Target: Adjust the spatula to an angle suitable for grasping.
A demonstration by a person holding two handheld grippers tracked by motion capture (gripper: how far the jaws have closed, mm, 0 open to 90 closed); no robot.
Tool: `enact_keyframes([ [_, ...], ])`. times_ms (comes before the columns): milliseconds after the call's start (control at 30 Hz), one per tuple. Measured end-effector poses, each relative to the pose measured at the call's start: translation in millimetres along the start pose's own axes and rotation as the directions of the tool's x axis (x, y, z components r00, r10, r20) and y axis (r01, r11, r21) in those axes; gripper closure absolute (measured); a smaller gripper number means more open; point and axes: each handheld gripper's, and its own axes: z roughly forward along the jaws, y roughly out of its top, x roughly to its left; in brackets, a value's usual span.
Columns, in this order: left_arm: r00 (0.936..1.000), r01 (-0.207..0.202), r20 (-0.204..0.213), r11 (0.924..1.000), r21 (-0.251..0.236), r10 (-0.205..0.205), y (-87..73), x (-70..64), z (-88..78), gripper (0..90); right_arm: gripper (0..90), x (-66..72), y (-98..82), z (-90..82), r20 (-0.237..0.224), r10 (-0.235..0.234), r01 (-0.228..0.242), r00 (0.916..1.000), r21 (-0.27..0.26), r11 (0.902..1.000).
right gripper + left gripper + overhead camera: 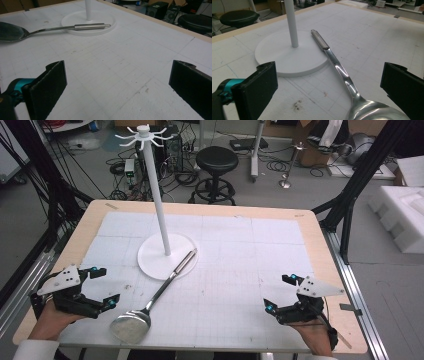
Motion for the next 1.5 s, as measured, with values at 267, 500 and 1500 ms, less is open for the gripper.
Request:
enact_keyframes([
  [267,0.9995,0.004,-0.031,0.9998,0.017,-0.004,-0.6,1.0,0.8,1.7,0.5,-3.2,-2.7,1.2,0.01,0.005,-0.005,0.9999,-0.001,1.0],
  [500,0.9993,0.024,-0.031,0.9972,0.071,-0.022,-1.8,1.8,4.5,1.7,0.5,0.0,2.8,3.3,0.011,-0.019,0.019,0.9998,0.019,0.9996],
  [1500,0.994,-0.107,0.056,0.9316,0.347,0.094,61.2,-0.4,50.3,28.3,0.5,-1.0,4.9,3.3,-0.004,-0.016,0.016,0.9999,0.025,0.9996],
])
